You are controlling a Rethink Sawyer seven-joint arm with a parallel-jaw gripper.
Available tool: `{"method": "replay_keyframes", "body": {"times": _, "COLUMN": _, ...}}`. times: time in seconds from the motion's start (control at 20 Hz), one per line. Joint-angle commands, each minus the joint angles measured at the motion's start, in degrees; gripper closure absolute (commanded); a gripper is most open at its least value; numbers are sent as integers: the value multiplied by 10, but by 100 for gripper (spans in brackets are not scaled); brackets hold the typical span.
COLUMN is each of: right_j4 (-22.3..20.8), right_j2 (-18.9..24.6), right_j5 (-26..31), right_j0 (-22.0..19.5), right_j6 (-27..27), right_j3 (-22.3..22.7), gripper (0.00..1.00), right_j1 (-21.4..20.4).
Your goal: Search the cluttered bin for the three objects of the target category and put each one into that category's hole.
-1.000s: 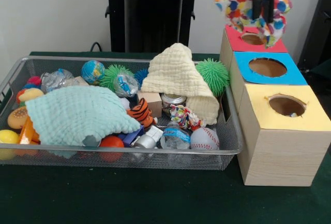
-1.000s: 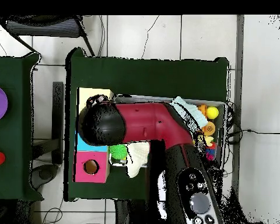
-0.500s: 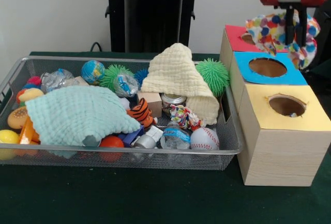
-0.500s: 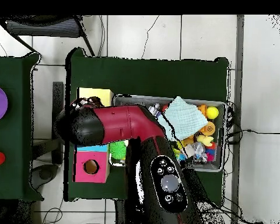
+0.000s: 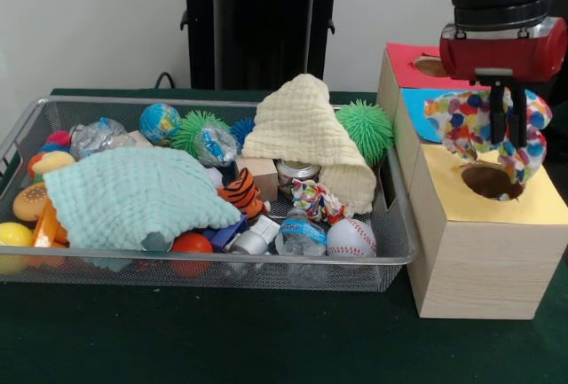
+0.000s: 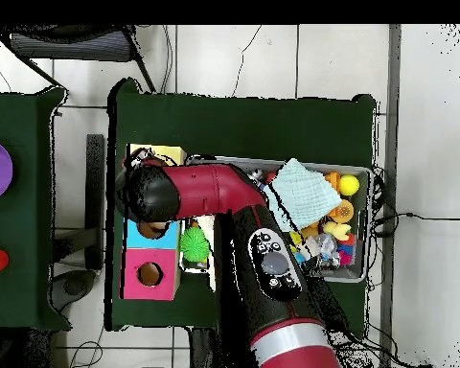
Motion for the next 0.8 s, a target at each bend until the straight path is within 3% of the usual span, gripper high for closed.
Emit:
{"method": "replay_keyframes", "body": {"times": 0.05, "right_j4": -8, "right_j2": -27, "right_j5": -3, "right_j0": 0, "right_j6": 23, "right_j3": -49, "gripper": 100, "right_j1": 40}}
{"method": "replay_keyframes", "body": {"times": 0.5, "right_j4": -18, "right_j2": -24, "right_j5": 9, "right_j0": -5, "right_j6": -3, "right_j3": -78, "gripper": 100, "right_j1": 69}}
{"method": "replay_keyframes", "body": {"times": 0.65, "right_j4": -11, "right_j2": 1, "right_j5": 92, "right_j0": -22, "right_j6": -50, "right_j3": -66, "gripper": 100, "right_j1": 78}}
{"method": "replay_keyframes", "body": {"times": 0.75, "right_j4": -10, "right_j2": 9, "right_j5": 78, "right_j0": -24, "right_j6": -48, "right_j3": -45, "gripper": 100, "right_j1": 77}}
{"method": "replay_keyframes", "body": {"times": 0.8, "right_j4": -11, "right_j2": 8, "right_j5": 79, "right_j0": -23, "right_j6": -46, "right_j3": -43, "gripper": 0, "right_j1": 76}}
